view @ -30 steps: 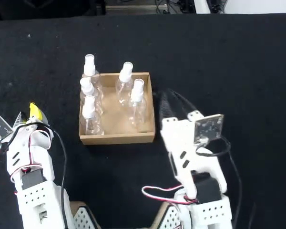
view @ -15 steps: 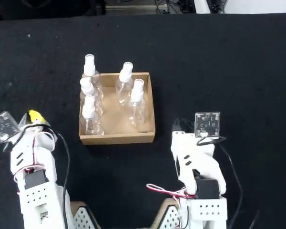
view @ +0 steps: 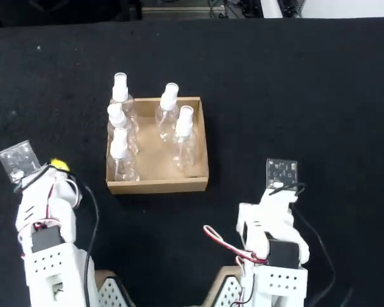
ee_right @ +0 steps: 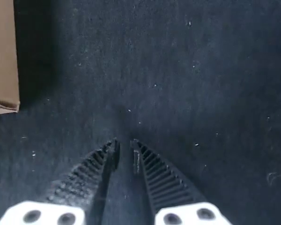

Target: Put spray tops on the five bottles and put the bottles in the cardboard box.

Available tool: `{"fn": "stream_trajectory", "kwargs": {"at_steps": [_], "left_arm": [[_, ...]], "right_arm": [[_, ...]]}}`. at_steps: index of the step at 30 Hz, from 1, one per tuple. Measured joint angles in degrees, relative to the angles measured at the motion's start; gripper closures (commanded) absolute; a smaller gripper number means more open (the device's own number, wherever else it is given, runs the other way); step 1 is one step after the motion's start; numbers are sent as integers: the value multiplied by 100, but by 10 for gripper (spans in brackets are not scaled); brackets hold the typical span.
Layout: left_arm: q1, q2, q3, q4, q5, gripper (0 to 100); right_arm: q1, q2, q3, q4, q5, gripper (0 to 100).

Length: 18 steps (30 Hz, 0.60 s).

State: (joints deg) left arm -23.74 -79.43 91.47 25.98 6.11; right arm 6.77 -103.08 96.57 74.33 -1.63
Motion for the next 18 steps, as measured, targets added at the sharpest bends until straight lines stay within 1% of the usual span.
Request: {"fn": "stream_trajectory", "kwargs": {"at_steps": [4, 6, 11, 13, 15, 18], "left_arm": [[-26, -545, -299, 1477, -492, 970], [123, -941, -308, 2084, -642, 970], [651, -2189, 413, 3288, -1231, 970], [747, -2444, 413, 3525, -1547, 970], [818, -2330, 448, 3640, -1873, 970], [826, -2330, 466, 3930, -2084, 969]], "right_arm": [[0, 0, 0, 0, 0, 987], [0, 0, 0, 0, 0, 987], [0, 0, 0, 0, 0, 987], [0, 0, 0, 0, 0, 987], [0, 0, 0, 0, 0, 987], [0, 0, 0, 0, 0, 987]]}}
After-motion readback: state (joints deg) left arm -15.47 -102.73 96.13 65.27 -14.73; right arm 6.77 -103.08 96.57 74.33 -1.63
